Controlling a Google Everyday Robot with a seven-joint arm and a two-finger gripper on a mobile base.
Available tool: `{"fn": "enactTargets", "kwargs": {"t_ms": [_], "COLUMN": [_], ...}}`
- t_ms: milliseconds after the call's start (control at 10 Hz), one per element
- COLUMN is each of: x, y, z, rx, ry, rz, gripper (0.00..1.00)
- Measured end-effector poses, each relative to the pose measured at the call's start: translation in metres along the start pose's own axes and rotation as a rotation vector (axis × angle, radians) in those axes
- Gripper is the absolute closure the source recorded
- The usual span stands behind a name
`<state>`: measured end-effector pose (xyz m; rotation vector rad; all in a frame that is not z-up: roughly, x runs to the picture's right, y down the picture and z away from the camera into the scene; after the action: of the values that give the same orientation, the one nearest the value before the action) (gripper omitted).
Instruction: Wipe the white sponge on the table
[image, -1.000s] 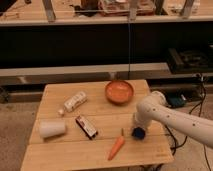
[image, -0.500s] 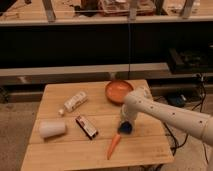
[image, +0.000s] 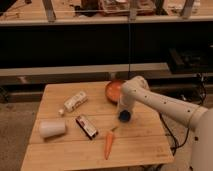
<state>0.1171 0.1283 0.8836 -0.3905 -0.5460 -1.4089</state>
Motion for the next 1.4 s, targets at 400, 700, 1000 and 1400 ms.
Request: {"fn": "enactTargets", "kwargs": {"t_ms": [400, 700, 1000, 1400], "x": [0.022, 0.011, -0.032, -0.078], "y": [0.046, 0.096, 0.13, 0.117], "z": [-0.01, -0.026, -0.036, -0.035], "rx": [-0.031, -0.055, -0.073, -0.038], "ry": [0.02, 0.033, 0.024, 0.01], "rz": [0.055, 0.123, 0.193, 0.194], "gripper": [1.0, 1.0, 1.0, 1.0]}}
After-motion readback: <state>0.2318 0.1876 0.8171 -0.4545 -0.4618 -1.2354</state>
